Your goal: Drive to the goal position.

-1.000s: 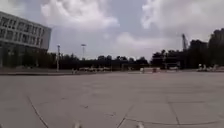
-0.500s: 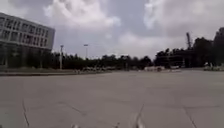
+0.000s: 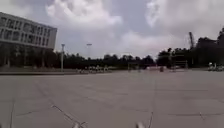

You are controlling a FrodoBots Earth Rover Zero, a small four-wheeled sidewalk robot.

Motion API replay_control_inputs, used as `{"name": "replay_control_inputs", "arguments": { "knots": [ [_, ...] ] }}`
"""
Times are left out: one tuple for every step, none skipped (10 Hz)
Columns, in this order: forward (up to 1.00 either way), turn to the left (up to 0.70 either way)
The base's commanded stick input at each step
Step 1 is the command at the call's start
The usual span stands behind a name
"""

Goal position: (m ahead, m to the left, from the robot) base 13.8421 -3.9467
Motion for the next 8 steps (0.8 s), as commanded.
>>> {"name": "replay_control_inputs", "arguments": {
  "knots": [
    [0.60, 0.00],
    [0.60, 0.00],
    [0.60, 0.00],
    [0.60, 0.00],
    [0.60, 0.00],
    [0.60, 0.00],
    [0.60, 0.00],
    [0.60, 0.00]
  ]
}}
